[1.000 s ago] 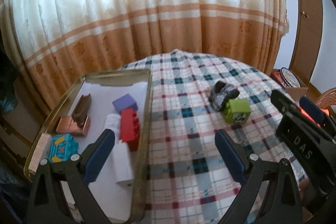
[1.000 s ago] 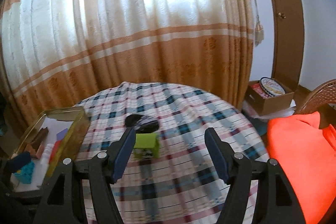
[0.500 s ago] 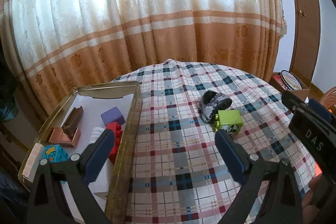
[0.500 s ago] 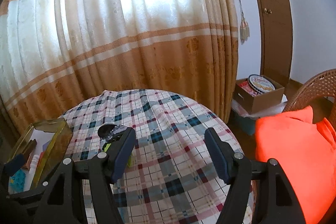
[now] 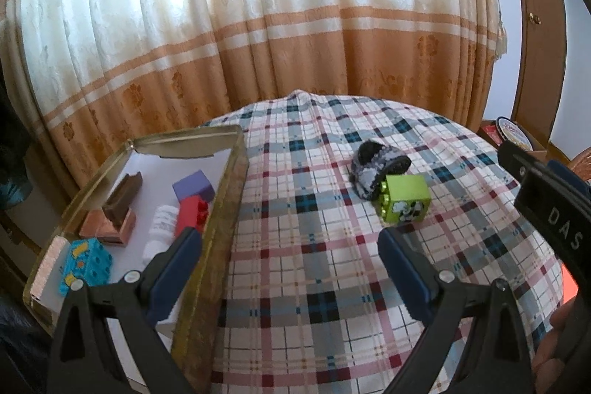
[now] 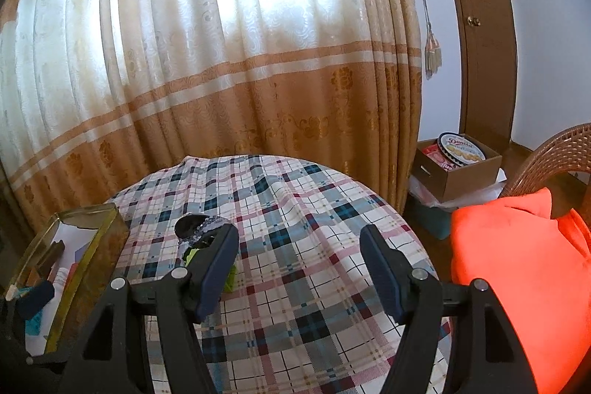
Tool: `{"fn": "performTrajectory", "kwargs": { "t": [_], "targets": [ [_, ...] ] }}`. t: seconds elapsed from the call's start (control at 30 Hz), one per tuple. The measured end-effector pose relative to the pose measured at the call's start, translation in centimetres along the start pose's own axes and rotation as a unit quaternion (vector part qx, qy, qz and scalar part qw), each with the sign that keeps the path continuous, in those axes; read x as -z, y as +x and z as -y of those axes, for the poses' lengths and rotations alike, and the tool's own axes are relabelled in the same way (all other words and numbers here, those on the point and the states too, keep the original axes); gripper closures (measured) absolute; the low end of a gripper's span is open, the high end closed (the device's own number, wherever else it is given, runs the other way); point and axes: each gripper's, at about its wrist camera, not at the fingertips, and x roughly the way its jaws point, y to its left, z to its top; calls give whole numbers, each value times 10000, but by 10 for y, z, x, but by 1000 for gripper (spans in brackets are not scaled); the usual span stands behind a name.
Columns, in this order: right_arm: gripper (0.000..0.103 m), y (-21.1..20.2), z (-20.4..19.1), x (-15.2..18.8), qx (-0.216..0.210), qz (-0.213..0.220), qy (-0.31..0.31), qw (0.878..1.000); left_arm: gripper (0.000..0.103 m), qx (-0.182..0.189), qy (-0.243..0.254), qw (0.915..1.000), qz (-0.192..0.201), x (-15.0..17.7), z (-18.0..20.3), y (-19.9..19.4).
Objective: Organize rigid objects
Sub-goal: 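Move the right gripper to the green lego block and close on it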
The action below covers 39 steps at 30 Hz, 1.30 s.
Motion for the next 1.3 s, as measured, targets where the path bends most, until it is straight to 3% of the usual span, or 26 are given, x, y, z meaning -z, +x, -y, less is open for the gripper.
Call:
{"fn": "performTrajectory", "kwargs": {
  "t": [0.63, 0.87, 1.13, 1.3],
  "targets": [
    [33, 4, 6, 0, -91, -132, 139, 9998, 6, -7, -542, 9984, -139, 11, -22, -4],
    [33, 9, -2, 1, -273, -302, -33, 9992, 6, -217, -595, 9976, -282, 18, -24, -5],
    [33, 39, -12, 2, -746, -1030, -132, 9918, 6, -394, -737, 9964, -170, 18, -30, -11],
    [33, 62, -35, 3, -1185, -1433, -353, 9819, 6, -544, -1075, 9927, 0, 21, -46, -24]
  ]
}}
